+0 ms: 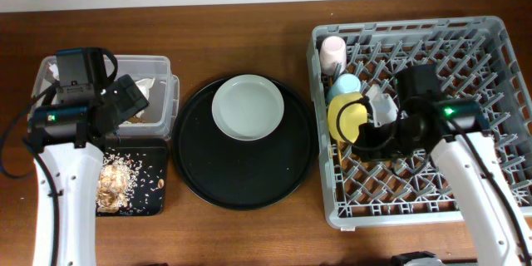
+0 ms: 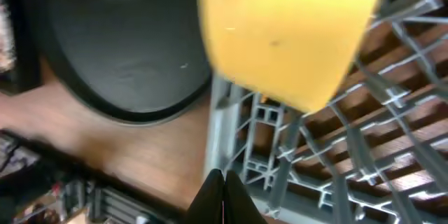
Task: Sort waste into correct bins and load items into the dishwasher rack
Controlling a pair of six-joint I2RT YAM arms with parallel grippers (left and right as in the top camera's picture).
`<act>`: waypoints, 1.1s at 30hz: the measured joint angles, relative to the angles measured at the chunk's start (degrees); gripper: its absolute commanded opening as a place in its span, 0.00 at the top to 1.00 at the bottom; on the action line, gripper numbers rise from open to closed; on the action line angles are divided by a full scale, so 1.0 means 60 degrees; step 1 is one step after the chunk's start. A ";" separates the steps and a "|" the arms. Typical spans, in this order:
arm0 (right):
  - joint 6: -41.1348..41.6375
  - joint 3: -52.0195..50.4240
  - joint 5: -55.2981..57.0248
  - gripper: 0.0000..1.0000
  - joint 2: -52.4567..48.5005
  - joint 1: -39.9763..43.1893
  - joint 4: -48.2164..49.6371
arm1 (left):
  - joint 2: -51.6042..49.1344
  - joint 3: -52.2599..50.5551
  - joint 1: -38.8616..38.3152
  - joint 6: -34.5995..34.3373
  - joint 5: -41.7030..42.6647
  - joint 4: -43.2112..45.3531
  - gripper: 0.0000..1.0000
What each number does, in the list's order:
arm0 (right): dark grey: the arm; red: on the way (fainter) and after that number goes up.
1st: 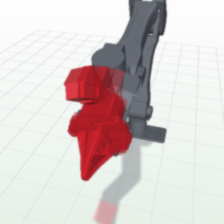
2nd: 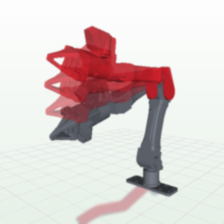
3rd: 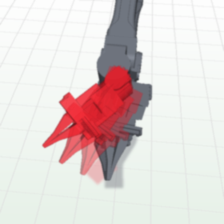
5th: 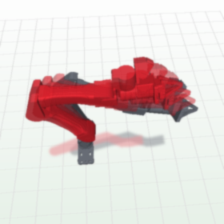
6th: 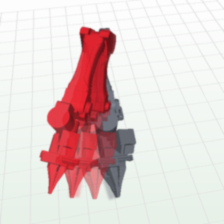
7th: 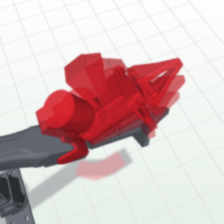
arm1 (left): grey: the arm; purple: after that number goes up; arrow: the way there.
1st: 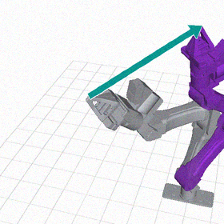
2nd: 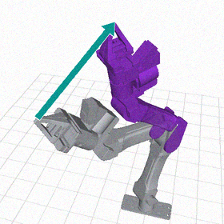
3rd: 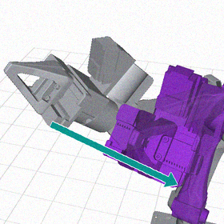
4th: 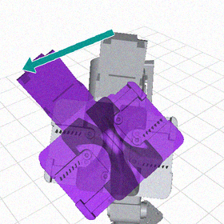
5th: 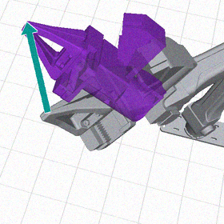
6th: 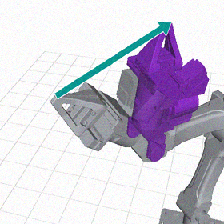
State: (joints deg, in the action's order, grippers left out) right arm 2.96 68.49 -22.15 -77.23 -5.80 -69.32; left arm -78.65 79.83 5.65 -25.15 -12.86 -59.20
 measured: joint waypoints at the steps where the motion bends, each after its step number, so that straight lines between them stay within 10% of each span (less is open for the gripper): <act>1: 0.0189 -0.0189 0.0280 0.95 -0.0044 -0.0044 0.0251 | 0.0000 0.0000 0.0000 0.0000 0.0004 -0.0007 0.01; 8: 0.0335 -0.0823 0.0696 0.95 -0.0426 -0.0069 0.2350 | 0.0000 0.0000 0.0000 0.0000 0.0000 -0.0004 0.01; 33: 0.1508 -0.0889 0.3293 0.95 -0.0266 -0.0069 0.1497 | 0.0000 0.0000 0.0000 0.0000 0.0000 0.0000 0.01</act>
State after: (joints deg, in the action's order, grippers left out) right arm 12.01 63.16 -2.39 -78.83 -6.22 -60.34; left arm -78.65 79.83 5.65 -25.15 -12.86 -59.20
